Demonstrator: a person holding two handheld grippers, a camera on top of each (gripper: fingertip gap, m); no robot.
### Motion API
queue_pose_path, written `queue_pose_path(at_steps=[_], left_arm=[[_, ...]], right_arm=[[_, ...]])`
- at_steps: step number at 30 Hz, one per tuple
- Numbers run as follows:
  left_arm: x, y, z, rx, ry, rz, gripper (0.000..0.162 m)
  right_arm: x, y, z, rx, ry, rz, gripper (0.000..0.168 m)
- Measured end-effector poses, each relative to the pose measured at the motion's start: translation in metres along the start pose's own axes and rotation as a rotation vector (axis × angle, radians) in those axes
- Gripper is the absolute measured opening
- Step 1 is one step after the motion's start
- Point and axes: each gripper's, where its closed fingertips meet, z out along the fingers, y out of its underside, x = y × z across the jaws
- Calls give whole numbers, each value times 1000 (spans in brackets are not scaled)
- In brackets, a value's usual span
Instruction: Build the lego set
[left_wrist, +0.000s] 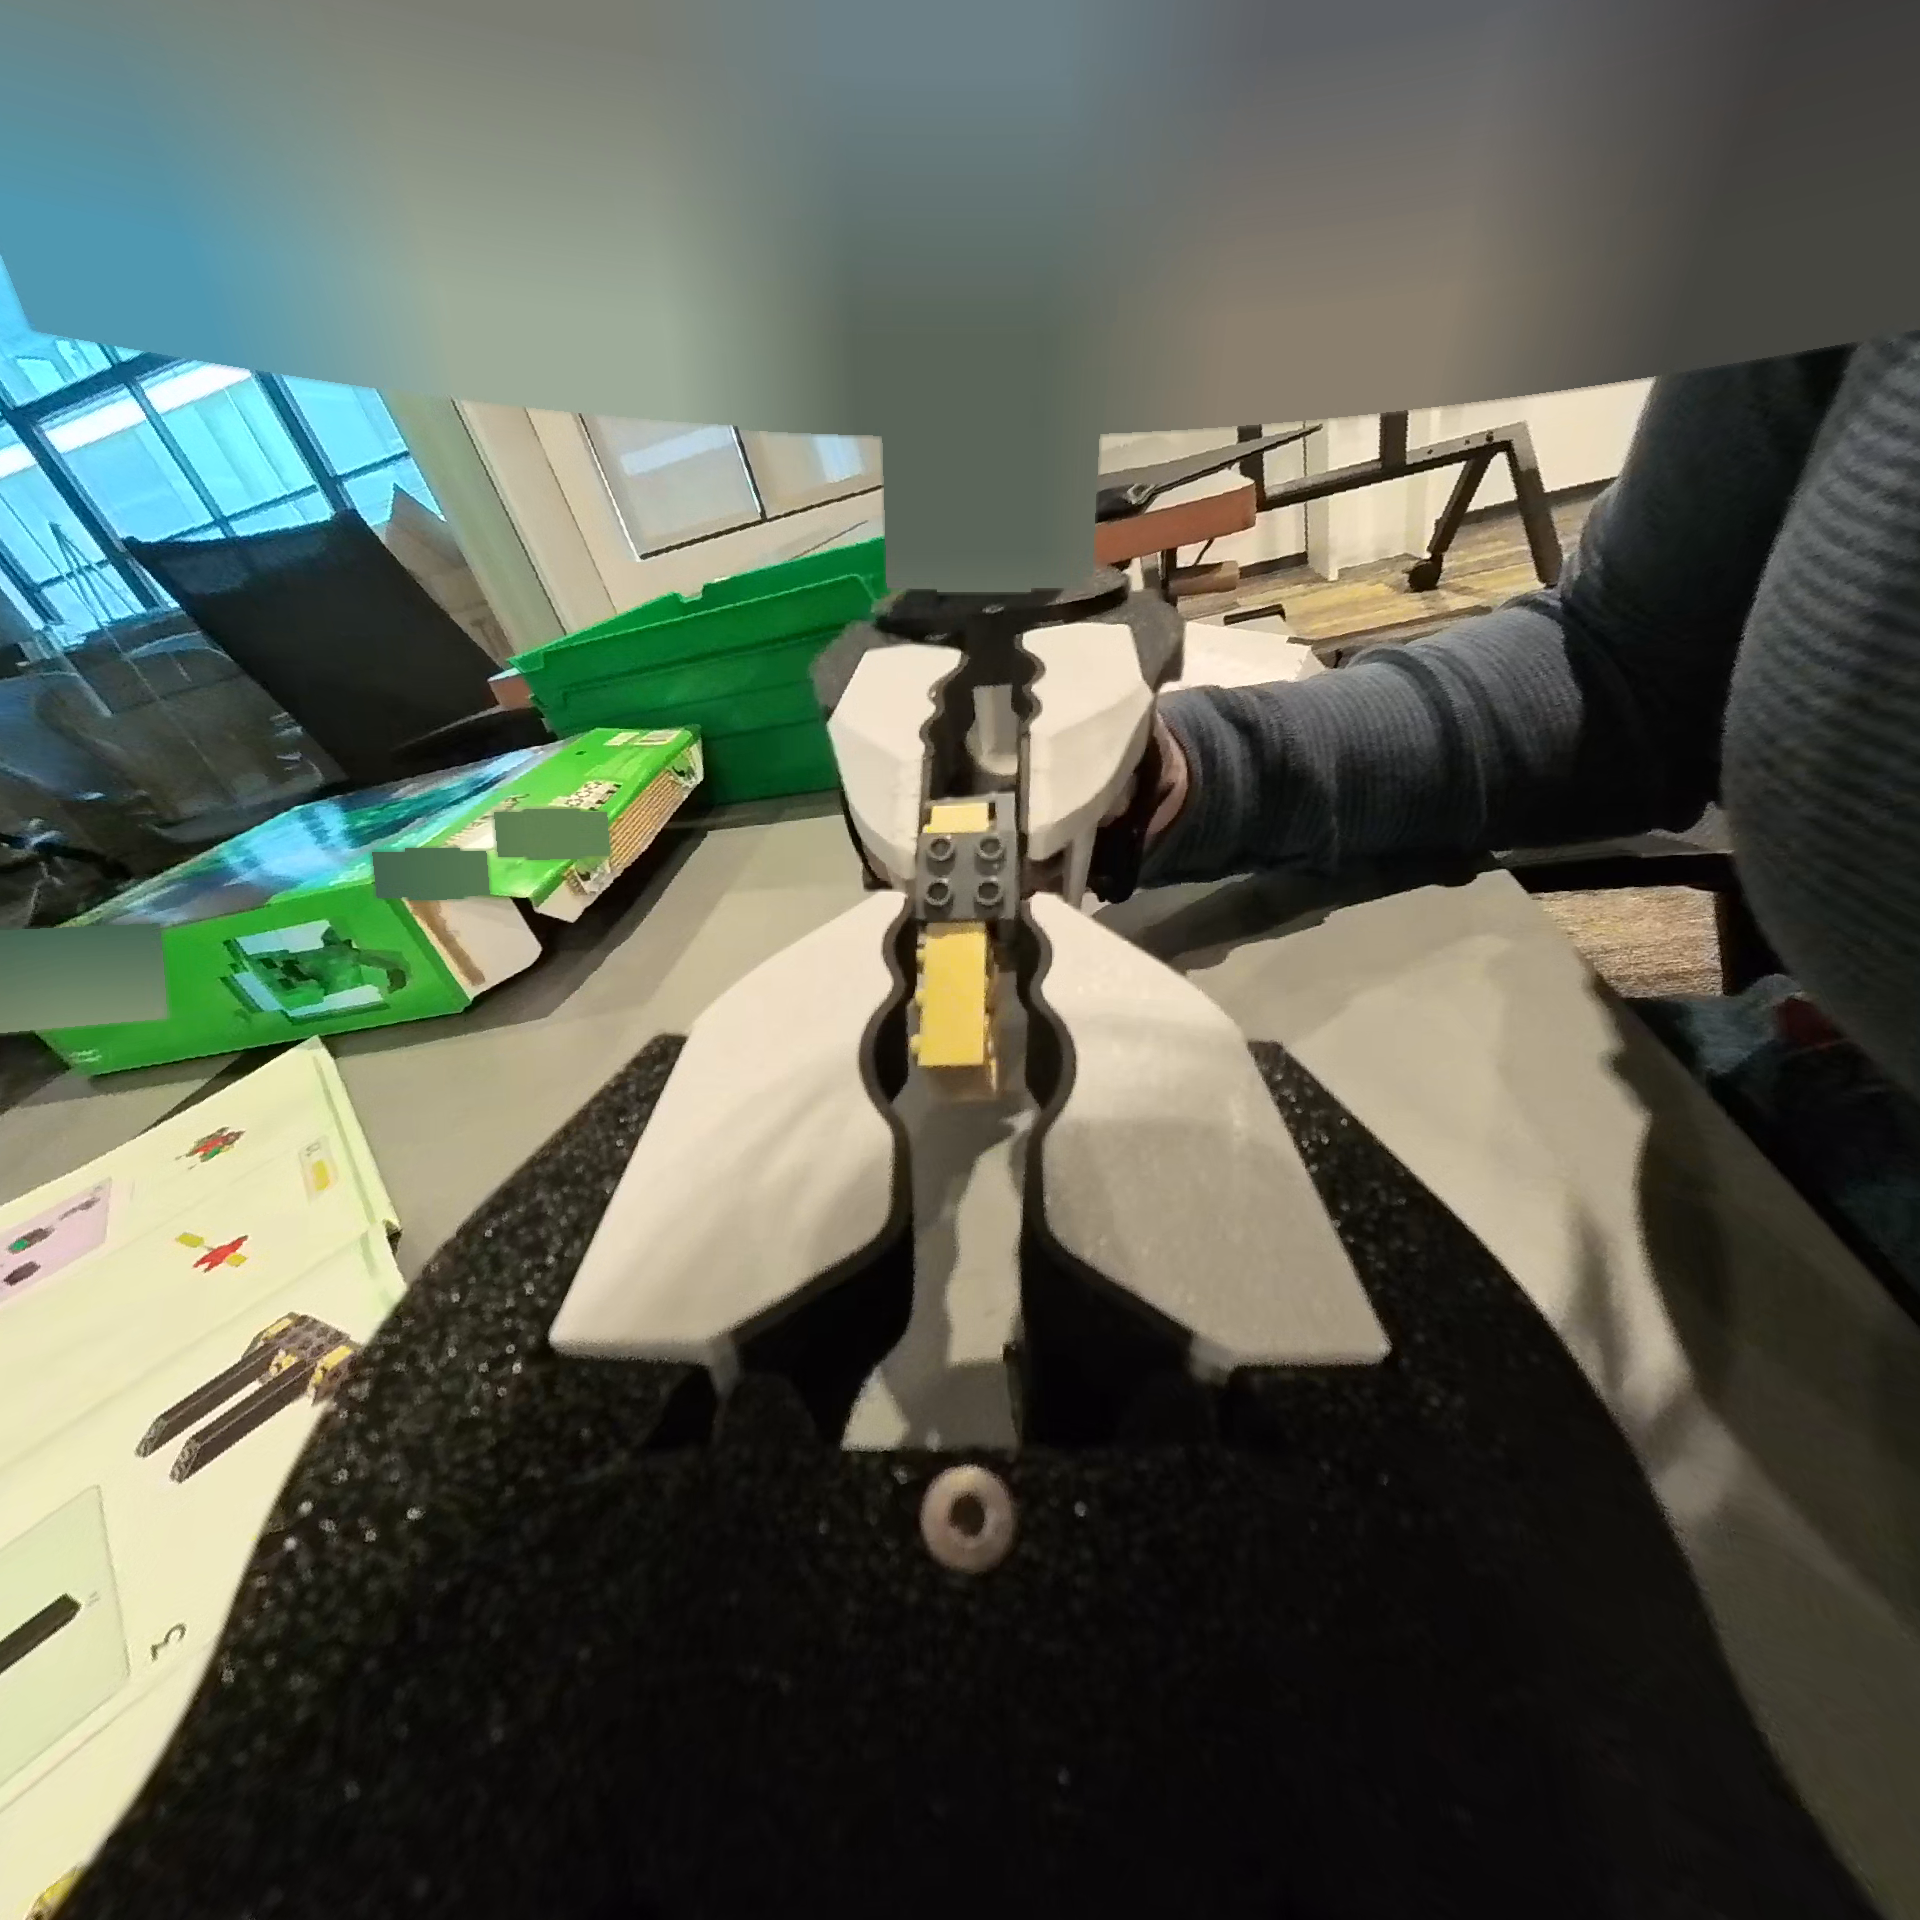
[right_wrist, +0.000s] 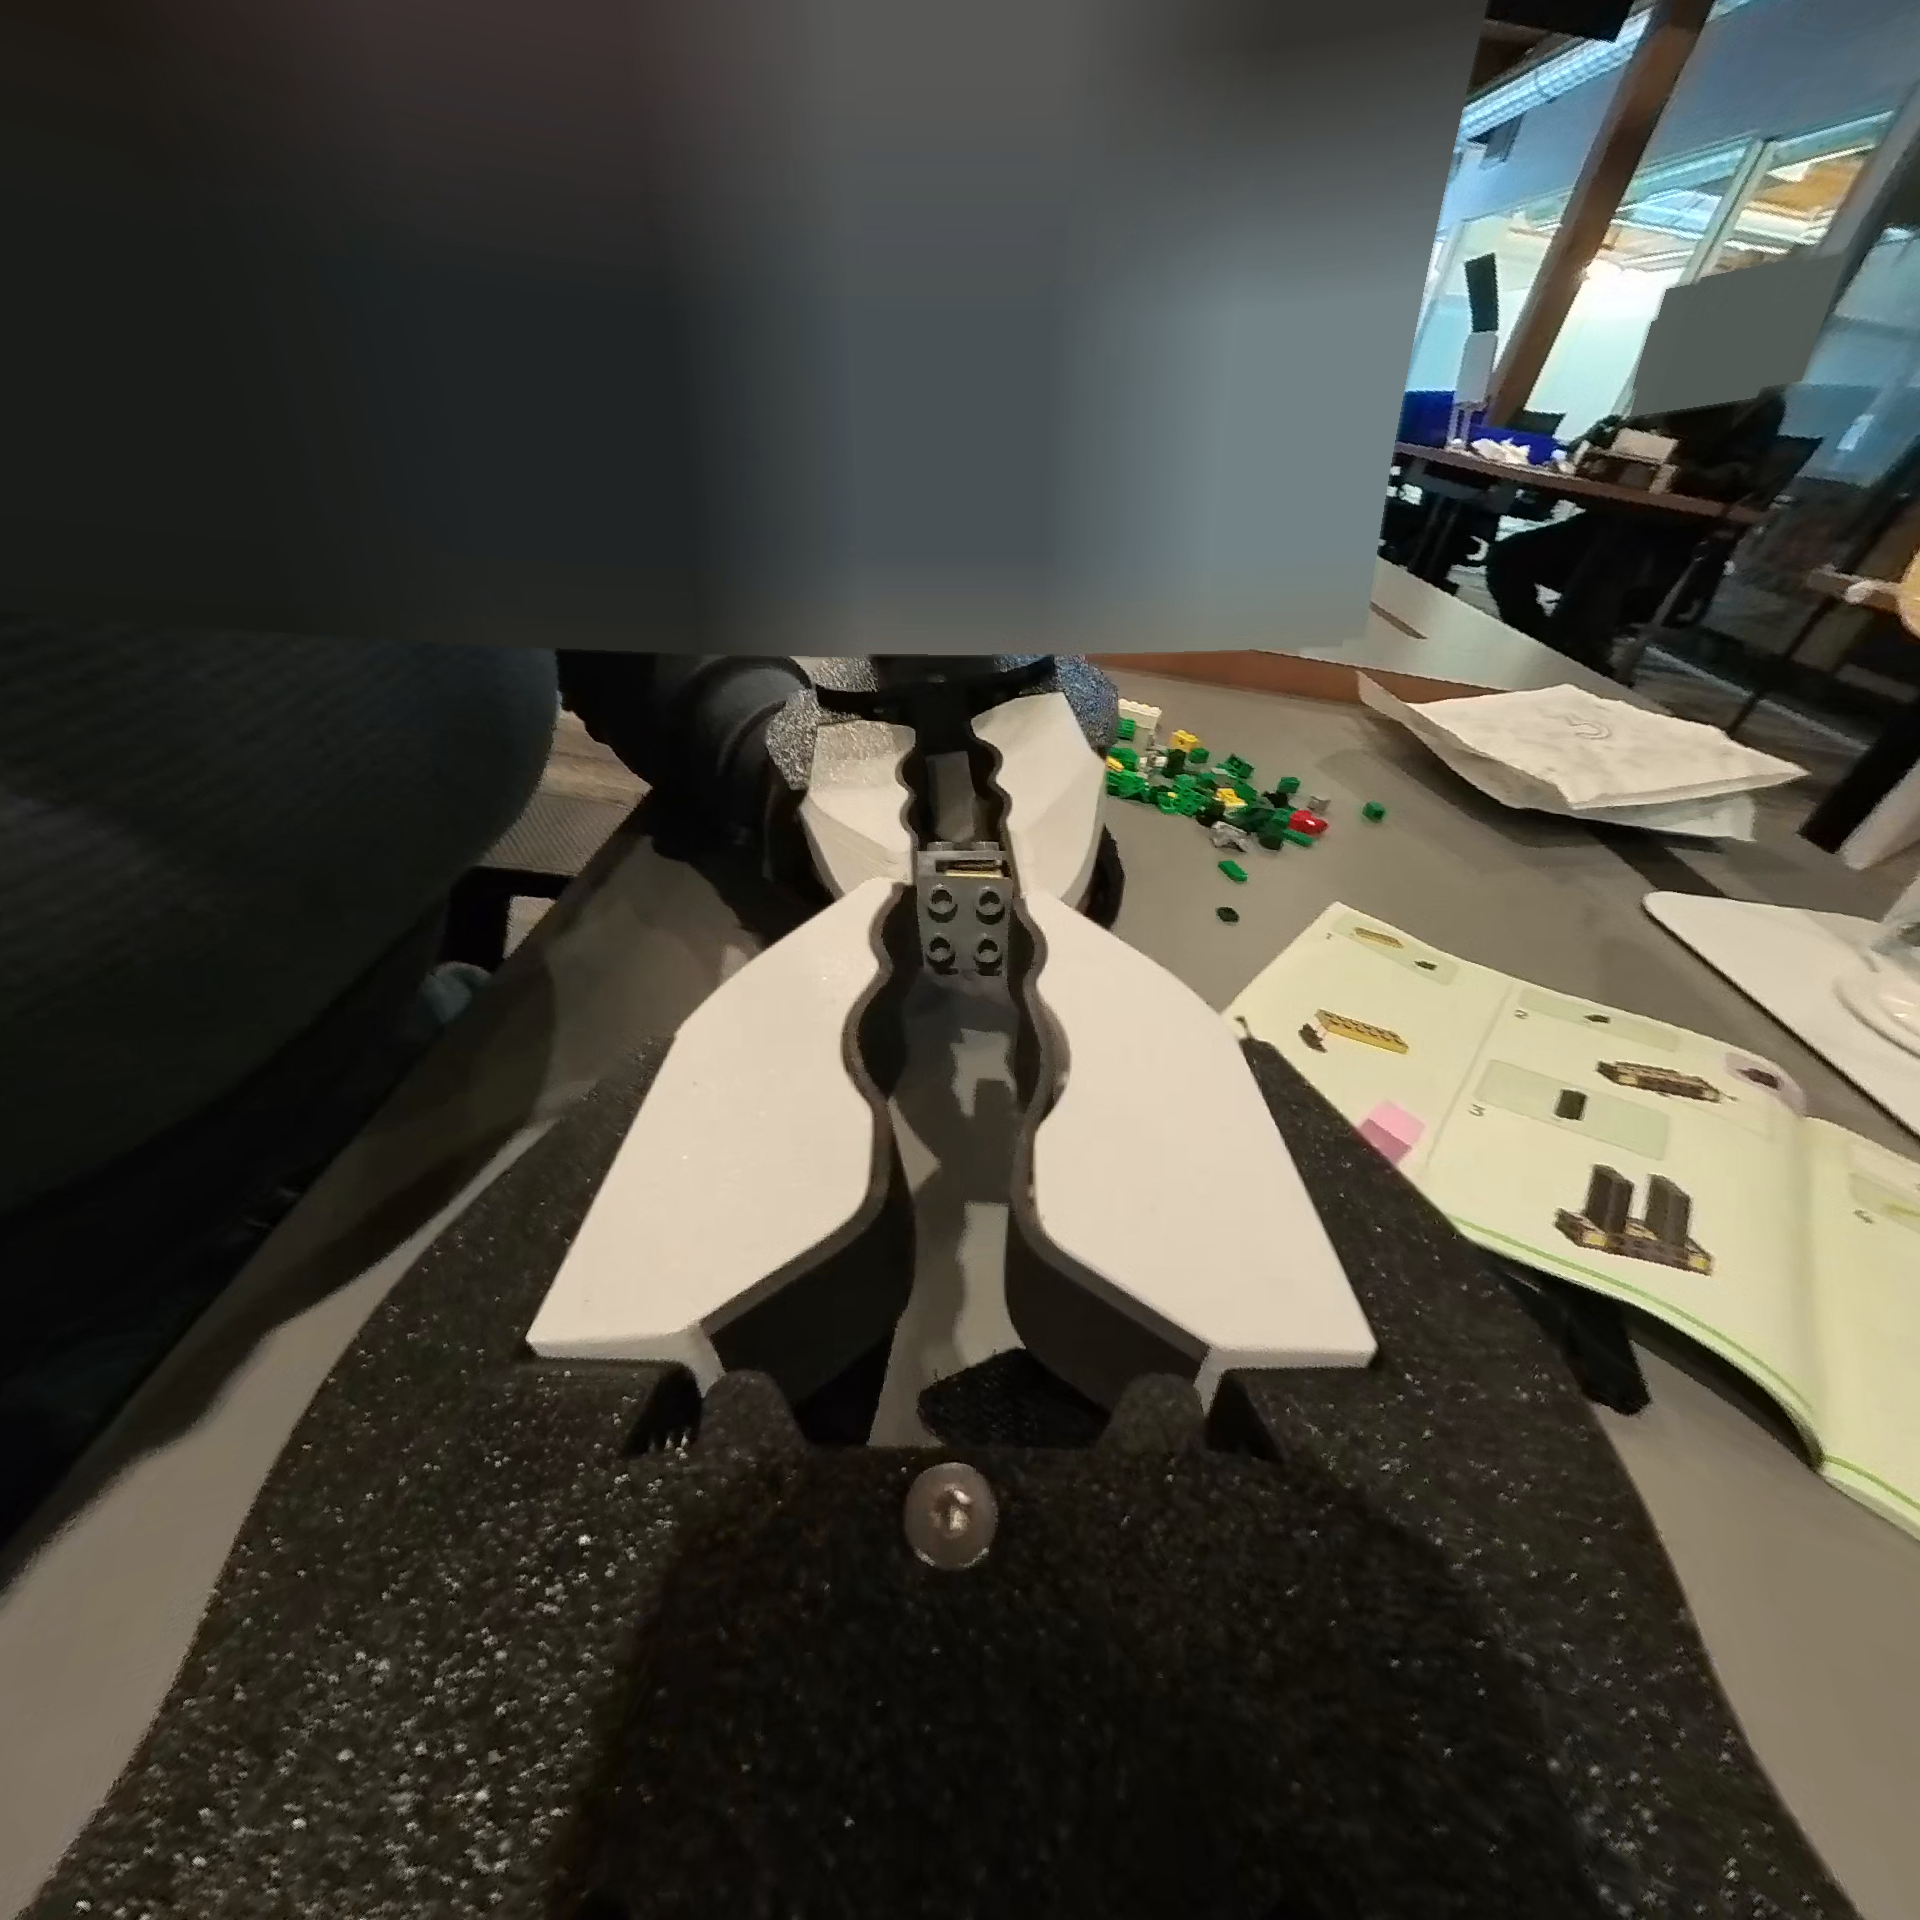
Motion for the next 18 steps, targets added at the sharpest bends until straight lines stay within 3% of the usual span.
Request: queue_pose_path(at_steps=[18], left_arm=[[2,15,5,-67,70,-156,16]], right_arm=[[1,13,-3,-96,22,-46,16]])
